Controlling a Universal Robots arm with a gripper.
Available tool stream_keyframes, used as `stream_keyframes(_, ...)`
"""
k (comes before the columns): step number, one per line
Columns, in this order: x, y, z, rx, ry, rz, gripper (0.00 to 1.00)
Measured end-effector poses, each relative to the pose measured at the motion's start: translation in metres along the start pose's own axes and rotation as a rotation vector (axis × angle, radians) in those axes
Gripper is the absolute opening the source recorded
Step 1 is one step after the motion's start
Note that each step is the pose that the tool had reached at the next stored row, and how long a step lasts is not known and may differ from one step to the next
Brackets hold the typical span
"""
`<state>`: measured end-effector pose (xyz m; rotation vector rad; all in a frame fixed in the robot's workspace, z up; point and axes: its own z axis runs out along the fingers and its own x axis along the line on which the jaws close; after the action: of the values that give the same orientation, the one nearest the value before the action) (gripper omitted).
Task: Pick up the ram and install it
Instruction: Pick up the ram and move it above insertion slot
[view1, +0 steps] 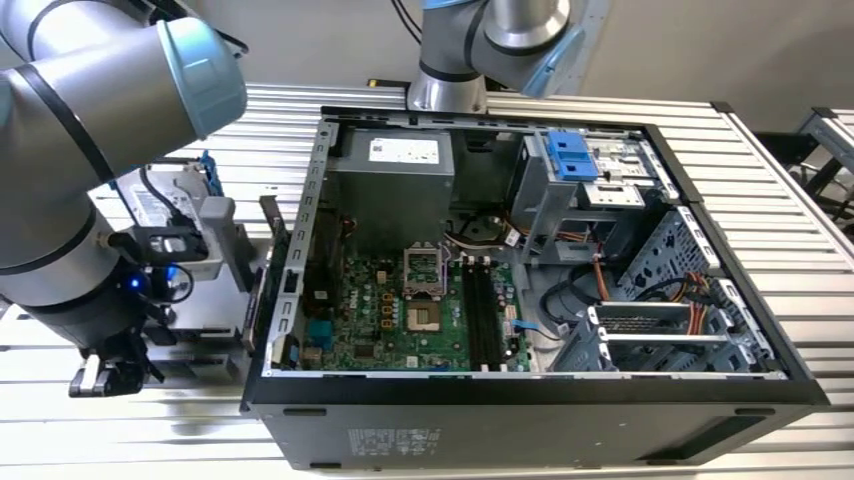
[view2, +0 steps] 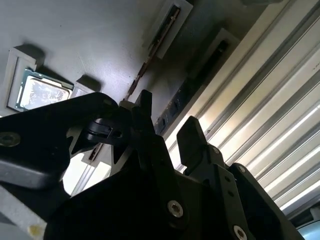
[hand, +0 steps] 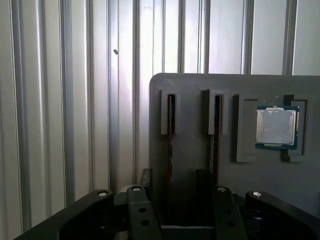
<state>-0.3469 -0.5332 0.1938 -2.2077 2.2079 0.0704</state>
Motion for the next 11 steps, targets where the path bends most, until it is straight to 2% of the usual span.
stream_keyframes(4,-0.0003,0.0000,0.0024,0.0008,-0.0001,0.000,1.00)
stream_keyframes(11,-0.0004,0.0000,0.0028,0.0009,0.0000,0.000,1.00)
